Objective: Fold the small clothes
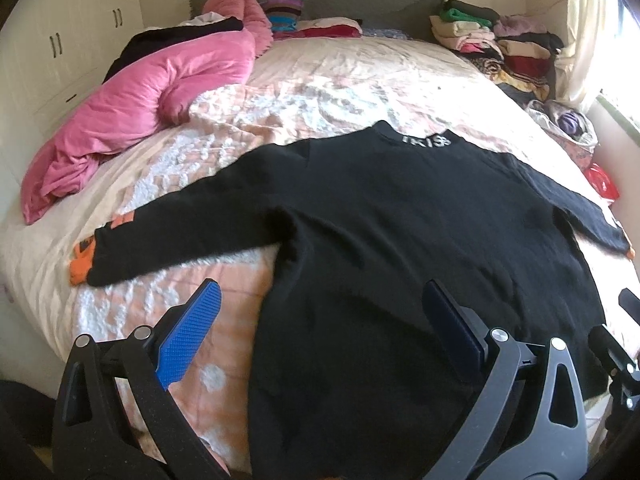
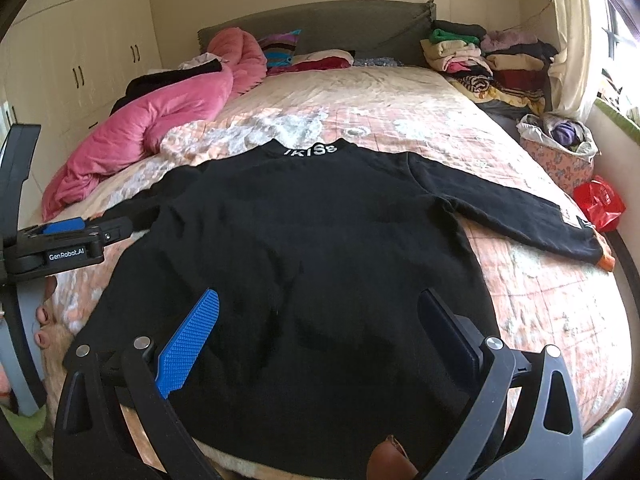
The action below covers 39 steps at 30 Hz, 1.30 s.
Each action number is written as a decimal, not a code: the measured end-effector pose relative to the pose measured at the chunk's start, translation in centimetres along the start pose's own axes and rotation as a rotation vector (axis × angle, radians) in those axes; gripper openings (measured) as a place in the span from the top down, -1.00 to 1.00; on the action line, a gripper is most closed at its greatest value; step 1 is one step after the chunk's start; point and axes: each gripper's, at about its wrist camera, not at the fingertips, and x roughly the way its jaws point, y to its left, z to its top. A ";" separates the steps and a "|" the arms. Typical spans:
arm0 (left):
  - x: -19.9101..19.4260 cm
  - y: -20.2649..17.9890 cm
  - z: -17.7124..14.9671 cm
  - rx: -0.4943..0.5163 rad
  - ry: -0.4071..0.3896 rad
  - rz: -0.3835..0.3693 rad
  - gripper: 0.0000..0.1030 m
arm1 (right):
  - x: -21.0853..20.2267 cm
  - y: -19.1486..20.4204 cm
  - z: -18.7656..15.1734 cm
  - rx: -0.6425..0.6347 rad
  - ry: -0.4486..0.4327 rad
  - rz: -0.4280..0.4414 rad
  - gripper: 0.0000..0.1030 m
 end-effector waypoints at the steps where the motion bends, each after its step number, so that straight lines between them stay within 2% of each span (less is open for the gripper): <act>1: 0.1 0.2 0.2 -0.002 -0.001 0.003 -0.84 | 0.0 0.0 0.1 0.003 -0.003 0.001 -0.92; 9: 0.8 1.9 3.0 -0.011 -0.018 0.044 -0.84 | 0.4 -0.3 1.8 0.012 -0.029 -0.008 -0.92; 17: 1.1 2.4 6.3 -0.019 -0.039 0.021 -0.83 | 0.9 -1.8 4.0 0.037 -0.045 -0.043 -0.92; 35: 4.2 -2.3 13.7 -0.003 -0.056 -0.028 -0.83 | 1.4 -9.5 9.5 0.197 -0.102 -0.165 -0.92; 39: 5.5 -4.0 15.1 -0.003 -0.053 -0.026 -0.83 | 1.2 -11.9 10.2 0.239 -0.116 -0.224 -0.92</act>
